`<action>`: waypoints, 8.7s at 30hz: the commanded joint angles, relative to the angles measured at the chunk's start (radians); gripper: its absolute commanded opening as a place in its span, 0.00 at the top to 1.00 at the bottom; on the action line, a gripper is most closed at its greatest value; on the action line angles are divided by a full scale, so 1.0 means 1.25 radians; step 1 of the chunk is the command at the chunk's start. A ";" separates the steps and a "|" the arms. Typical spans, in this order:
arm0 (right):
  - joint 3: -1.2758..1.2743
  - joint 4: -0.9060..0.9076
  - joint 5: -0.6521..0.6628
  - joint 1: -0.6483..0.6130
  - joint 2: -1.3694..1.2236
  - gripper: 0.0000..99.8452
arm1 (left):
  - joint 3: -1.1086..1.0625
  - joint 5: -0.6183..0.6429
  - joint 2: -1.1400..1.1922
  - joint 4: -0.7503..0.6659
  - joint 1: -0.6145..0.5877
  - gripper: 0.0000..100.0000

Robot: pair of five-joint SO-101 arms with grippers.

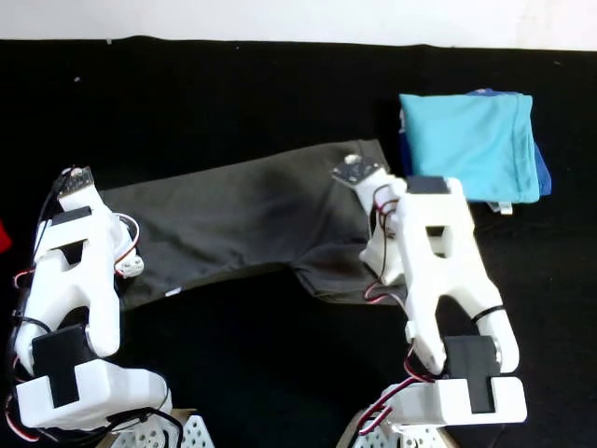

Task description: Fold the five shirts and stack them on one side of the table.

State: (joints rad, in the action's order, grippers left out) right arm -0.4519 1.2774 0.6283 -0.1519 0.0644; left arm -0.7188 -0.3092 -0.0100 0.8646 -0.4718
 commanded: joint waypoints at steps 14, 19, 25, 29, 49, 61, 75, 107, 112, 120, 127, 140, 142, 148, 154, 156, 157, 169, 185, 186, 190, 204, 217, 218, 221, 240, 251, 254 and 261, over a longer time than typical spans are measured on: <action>-0.033 -0.068 -0.114 -0.003 -0.095 0.99 | -0.006 0.006 -0.003 -0.023 -0.008 0.99; -0.034 0.023 -0.077 -0.003 -0.050 0.99 | -0.006 0.006 -0.003 -0.023 -0.008 0.99; -0.033 0.041 -0.038 -0.001 0.045 0.99 | -0.006 0.006 -0.003 -0.023 -0.008 0.99; -0.060 -0.060 -0.041 -0.001 0.080 0.99 | -0.006 0.006 -0.003 -0.023 -0.008 0.99; -0.115 -0.021 -0.034 0.018 -0.064 0.99 | -0.006 0.006 -0.003 -0.023 -0.008 0.99; 0.073 0.045 -0.038 -0.009 -0.064 0.89 | -0.006 0.006 -0.003 -0.023 -0.008 0.99; 0.085 0.179 0.136 -0.179 -0.078 0.74 | -0.006 0.006 -0.003 -0.023 -0.008 0.99; 0.484 0.201 0.135 -0.102 -0.353 0.99 | -0.003 0.007 -0.003 -0.023 -0.015 0.99; 0.576 0.191 0.134 -0.104 -0.363 0.99 | -0.003 0.007 -0.003 -0.023 -0.015 0.99; 0.829 0.089 0.000 -0.107 -0.520 0.99 | -0.003 0.007 -0.003 -0.023 -0.015 0.99; 1.099 0.089 -0.099 -0.100 -0.744 0.94 | -0.003 0.007 -0.003 -0.023 -0.015 0.99; 1.456 0.213 -0.398 -0.050 -0.860 0.84 | -0.003 0.007 -0.003 -0.023 -0.015 0.99; 1.506 0.279 -0.396 -0.050 -0.852 0.84 | -0.003 0.007 -0.003 -0.023 -0.015 0.99; 1.609 0.391 -0.395 -0.046 -0.845 0.93 | -0.002 0.007 -0.003 -0.023 -0.015 0.99; 1.525 0.392 -0.377 -0.041 -0.778 1.00 | -0.002 0.007 -0.003 -0.023 -0.015 0.99; 1.423 0.391 -0.376 -0.052 -0.726 0.99 | -0.002 0.007 -0.003 -0.023 -0.015 0.99; 1.359 0.390 -0.363 -0.062 -0.704 0.99 | -0.002 0.007 -0.003 -0.023 -0.015 0.99; 1.120 0.107 -0.318 -0.028 -0.751 0.99 | -0.002 0.007 -0.004 -0.023 -0.015 0.99; 1.383 0.323 -0.319 -0.095 -0.764 0.99 | -0.002 0.007 -0.004 -0.023 -0.015 0.99; 1.416 0.349 -0.319 -0.111 -0.765 0.99 | -0.002 0.007 -0.004 -0.023 -0.015 0.99; 1.458 0.390 -0.320 -0.180 -0.767 0.99 | -0.002 0.007 -0.004 -0.023 -0.015 0.99; 1.330 0.373 -0.317 -0.166 -0.764 0.99 | -0.002 0.007 -0.004 -0.023 -0.015 0.99; 1.329 0.315 -0.322 -0.030 -0.767 0.88 | -0.002 0.007 -0.004 -0.023 -0.015 0.99; 1.330 0.316 -0.322 -0.030 -0.760 0.86 | -0.002 0.007 -0.004 -0.023 -0.015 0.99; 1.362 0.349 -0.320 -0.051 -0.744 0.84 | -0.002 0.007 -0.004 -0.023 -0.015 0.99; 1.409 0.357 -0.308 0.080 -0.935 0.91 | -0.002 0.007 -0.004 -0.023 -0.015 0.99; 1.569 0.391 -0.259 0.021 -0.838 0.91 | -0.002 0.007 -0.004 -0.023 -0.015 0.99; 1.539 0.391 -0.259 -0.047 -0.785 0.91 | -0.002 0.007 -0.004 -0.023 -0.015 0.99; 1.456 0.392 -0.263 -0.138 -0.741 0.91 | 0.001 0.007 -0.012 -0.020 -0.014 0.99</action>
State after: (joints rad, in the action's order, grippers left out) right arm 1.3786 1.7499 0.2923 -0.3053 -0.9636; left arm -0.7250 -0.3092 -0.0130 0.8539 -0.4795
